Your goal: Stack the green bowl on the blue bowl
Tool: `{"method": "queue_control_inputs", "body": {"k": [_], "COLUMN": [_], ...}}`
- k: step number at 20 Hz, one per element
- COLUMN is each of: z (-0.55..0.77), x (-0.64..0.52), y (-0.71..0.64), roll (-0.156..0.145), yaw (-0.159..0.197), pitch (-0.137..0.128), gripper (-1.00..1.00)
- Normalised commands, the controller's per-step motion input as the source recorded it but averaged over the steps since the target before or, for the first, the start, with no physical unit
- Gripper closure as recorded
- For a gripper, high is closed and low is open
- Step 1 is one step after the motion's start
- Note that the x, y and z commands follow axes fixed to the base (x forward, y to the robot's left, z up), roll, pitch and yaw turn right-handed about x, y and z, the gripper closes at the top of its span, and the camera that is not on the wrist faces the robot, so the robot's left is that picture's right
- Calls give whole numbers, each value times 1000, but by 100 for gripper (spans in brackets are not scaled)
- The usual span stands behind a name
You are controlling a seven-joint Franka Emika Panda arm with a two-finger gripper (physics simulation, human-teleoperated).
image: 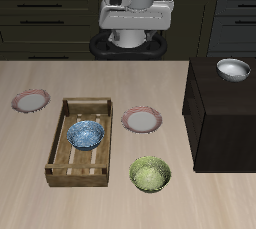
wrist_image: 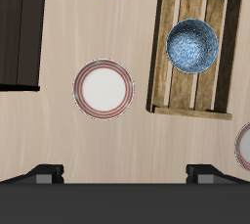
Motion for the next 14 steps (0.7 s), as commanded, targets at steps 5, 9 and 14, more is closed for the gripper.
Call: {"method": "queue_control_inputs", "body": {"k": [5,9,14], "z": [41,25,23], "x": [319,291,370], "y": [-93,-68,-132], "roll": [10,-10,-23], "yaw": [2,-6,-3], "pitch": [-6,0,-3], "gripper": [-100,-100,-100]}}
